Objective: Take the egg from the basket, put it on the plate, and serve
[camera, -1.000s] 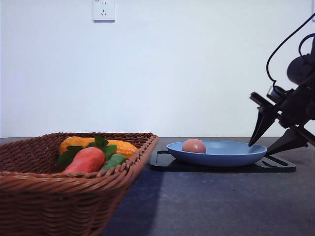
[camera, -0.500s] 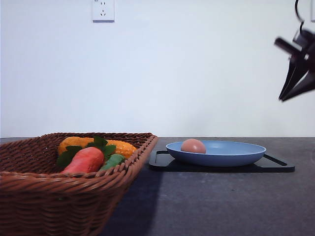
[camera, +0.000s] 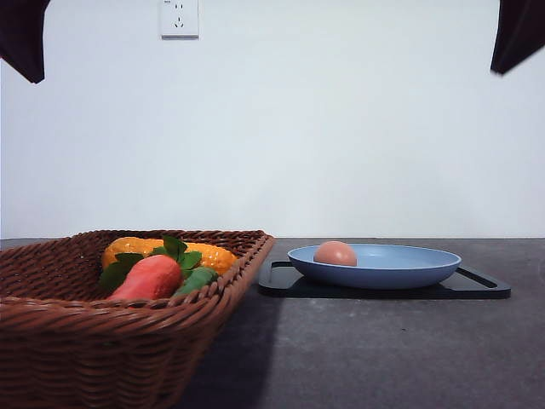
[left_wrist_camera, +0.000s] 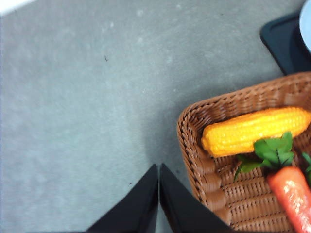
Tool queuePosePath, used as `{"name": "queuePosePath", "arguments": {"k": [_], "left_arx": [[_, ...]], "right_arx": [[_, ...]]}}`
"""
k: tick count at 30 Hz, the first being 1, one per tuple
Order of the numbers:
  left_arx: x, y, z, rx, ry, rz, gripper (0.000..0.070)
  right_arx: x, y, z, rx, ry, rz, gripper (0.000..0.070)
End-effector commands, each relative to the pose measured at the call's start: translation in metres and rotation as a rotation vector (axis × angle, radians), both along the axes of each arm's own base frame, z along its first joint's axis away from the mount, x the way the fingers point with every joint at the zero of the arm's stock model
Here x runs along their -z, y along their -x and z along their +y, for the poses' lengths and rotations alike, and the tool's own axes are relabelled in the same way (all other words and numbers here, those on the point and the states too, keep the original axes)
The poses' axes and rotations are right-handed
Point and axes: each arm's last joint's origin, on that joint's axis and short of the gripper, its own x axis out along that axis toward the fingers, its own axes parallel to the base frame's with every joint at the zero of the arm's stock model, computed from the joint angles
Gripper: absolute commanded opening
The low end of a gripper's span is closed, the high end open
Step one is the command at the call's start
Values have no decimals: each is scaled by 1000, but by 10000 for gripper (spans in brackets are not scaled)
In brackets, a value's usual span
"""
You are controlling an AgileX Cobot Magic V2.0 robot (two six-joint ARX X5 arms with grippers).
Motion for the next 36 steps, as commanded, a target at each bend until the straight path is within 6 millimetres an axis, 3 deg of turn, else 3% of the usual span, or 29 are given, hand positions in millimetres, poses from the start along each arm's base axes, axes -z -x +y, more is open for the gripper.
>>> {"name": "queuePosePath", "arguments": {"k": [1,7,16,22,36], "left_arx": [[-4,-1,3,8,50,-25,0],[3,10,15,26,145,-128,0],[49,55,34,7,315,-239,0],[59,77,44,-10,378,-256,0],[58,79,45,-7,381,-267,0]], "right_arx": [[-1,9,7,-29,26,-41,0],[11,49,14,-58,29,-247,0],[64,81,8,-46,-37,-470,0],[88,86,6,-28,-69,-506,0],[88,85,6,-15,-87,-510,0]]}}
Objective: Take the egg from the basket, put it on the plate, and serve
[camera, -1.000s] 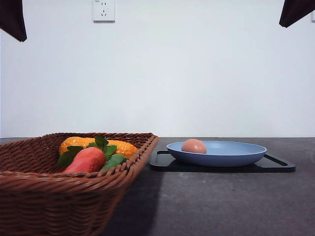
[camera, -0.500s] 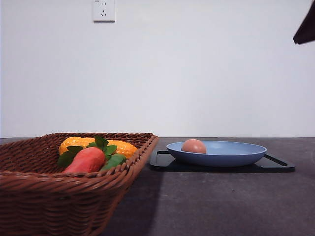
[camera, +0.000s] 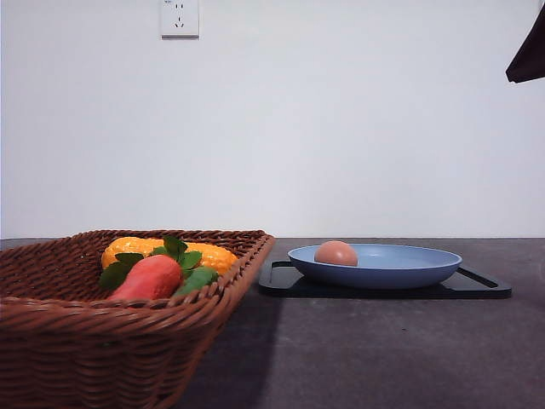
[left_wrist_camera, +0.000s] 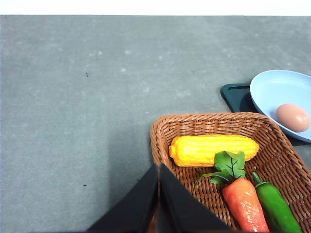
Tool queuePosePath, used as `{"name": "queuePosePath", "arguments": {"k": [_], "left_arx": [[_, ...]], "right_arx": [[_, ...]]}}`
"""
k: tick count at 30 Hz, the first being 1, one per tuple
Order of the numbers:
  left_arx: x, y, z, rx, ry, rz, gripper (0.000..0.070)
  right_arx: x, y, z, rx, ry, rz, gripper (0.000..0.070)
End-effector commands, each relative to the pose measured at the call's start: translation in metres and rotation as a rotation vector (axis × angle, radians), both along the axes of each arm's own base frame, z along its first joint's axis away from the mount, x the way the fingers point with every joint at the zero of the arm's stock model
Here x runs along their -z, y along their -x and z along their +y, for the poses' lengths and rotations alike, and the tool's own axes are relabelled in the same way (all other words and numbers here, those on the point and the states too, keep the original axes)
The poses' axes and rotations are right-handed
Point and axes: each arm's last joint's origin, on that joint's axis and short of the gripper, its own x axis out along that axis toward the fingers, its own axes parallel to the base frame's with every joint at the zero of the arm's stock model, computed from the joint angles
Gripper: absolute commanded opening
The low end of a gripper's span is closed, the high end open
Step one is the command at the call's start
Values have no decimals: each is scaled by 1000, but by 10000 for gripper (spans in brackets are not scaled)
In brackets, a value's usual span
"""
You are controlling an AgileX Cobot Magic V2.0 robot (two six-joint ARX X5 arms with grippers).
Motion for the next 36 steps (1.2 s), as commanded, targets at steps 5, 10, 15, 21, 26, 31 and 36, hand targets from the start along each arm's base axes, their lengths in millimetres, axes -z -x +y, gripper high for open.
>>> {"name": "queuePosePath", "arguments": {"k": [5,10,15,21,26,31,36], "left_arx": [[-5,4,1,10,17,-23,0],[-18,29,16,-11,41,-172,0],[-22,58,36,-129,44,-331,0],[-10,67,49,-341,-8,-411,0],[12,54,54,-437,-16,-423,0],[47,33,57,-393,-4,-416,0],[82,24,57,-370,4,-341,0]], "right_arx": [[-3,0,1,0,-19,-5,0],[-3,0,1,0,-19,-5,0],[-3,0,1,0,-19,-5,0],[-3,0,1,0,-19,-5,0],[-3,0,1,0,-19,-5,0],[-3,0,1,0,-19,-5,0],[-3,0,1,0,-19,-5,0]]}}
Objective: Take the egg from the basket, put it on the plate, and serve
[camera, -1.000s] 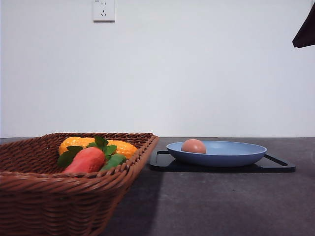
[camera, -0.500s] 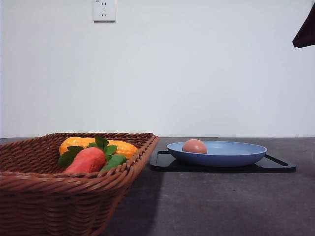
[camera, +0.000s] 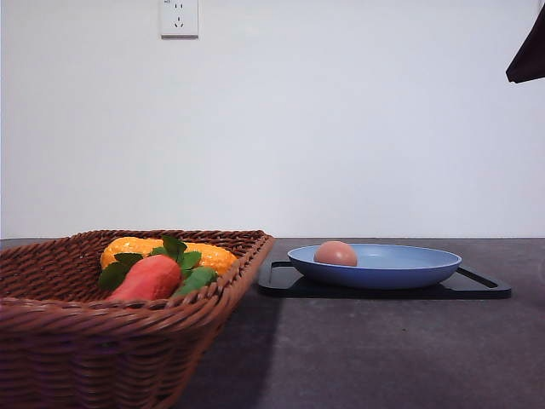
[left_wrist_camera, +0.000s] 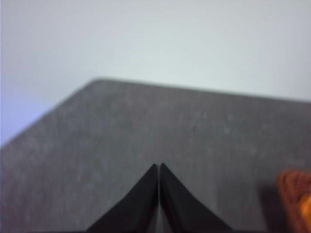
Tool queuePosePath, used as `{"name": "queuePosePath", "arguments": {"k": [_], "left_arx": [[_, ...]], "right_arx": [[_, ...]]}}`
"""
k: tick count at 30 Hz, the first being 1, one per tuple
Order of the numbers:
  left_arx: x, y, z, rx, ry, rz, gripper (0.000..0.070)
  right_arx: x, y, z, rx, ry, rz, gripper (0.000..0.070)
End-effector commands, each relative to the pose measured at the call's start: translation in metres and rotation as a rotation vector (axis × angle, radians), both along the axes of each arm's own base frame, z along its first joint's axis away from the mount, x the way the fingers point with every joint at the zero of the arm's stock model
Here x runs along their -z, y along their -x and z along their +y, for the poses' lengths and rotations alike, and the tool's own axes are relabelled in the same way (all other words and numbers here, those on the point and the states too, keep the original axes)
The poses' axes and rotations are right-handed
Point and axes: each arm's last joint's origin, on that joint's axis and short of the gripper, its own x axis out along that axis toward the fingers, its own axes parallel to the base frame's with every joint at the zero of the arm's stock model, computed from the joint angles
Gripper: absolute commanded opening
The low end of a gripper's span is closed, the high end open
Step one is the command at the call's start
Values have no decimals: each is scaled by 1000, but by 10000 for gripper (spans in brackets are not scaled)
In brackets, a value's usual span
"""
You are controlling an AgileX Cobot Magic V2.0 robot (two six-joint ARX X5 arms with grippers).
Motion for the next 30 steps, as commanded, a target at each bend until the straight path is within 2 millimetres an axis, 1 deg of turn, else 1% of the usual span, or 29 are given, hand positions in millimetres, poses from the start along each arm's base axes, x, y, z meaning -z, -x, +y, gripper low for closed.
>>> {"name": "queuePosePath", "arguments": {"k": [1,6,14,30], "left_arx": [[5,-1,0,4,9,-3,0],[25,-5,1,3,28,59,0],[40,-6,1,0,47,120,0],[41,-7,0,7,59,112,0]], "right_arx": [[-3,0,1,-2,-14,-8,0],[-3,0,1,-2,-14,-8,0],[-3,0,1,-2,-14,-8,0],[-3,0,1,-2,-14,-8,0]]}}
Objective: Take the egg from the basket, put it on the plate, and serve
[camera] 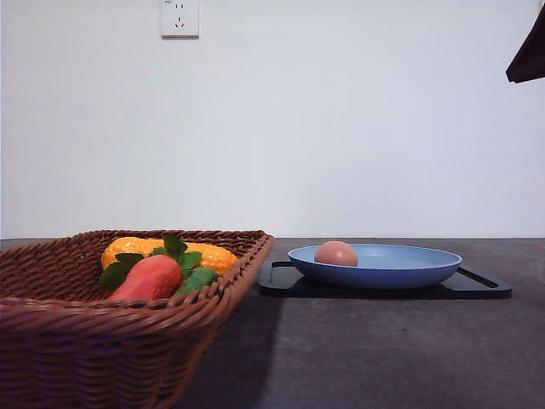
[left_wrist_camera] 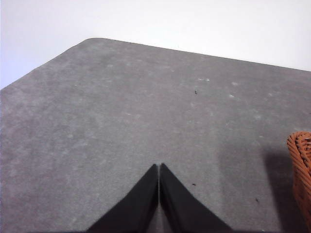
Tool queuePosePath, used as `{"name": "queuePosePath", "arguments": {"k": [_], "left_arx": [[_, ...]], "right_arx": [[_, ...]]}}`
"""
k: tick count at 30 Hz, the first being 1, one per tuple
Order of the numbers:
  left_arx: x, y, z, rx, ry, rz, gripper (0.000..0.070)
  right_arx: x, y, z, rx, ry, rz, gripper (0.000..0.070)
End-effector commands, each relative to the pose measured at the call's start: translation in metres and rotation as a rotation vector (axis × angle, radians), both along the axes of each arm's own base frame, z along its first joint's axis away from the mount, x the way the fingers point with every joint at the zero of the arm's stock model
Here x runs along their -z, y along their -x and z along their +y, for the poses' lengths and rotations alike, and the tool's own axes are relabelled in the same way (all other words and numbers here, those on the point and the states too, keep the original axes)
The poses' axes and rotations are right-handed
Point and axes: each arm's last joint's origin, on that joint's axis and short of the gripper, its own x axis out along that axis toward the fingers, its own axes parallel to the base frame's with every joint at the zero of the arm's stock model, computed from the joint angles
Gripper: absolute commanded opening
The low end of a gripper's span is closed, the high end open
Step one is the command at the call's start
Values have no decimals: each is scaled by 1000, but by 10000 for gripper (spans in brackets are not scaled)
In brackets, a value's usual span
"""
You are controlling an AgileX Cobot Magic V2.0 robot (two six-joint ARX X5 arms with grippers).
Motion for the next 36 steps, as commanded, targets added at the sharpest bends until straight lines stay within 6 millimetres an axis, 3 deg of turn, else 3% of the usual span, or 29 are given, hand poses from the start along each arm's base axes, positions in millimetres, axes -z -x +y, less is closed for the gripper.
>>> {"name": "queuePosePath", "arguments": {"k": [1,16,24,29,36], "left_arx": [[9,-1,0,-1,8,35,0],[9,-1,0,-1,8,35,0],[9,-1,0,-1,8,36,0],[9,-1,0,-1,8,35,0],[9,-1,0,-1,8,35,0]], "right_arx": [[-3,0,1,-2,-14,-8,0],[-3,1,1,-8,3,-14,0],[-13,24,-23,96,151,-225,0],[3,38,-39,173,130,-279,0],[44,43,-48,172,120,-268,0]]}}
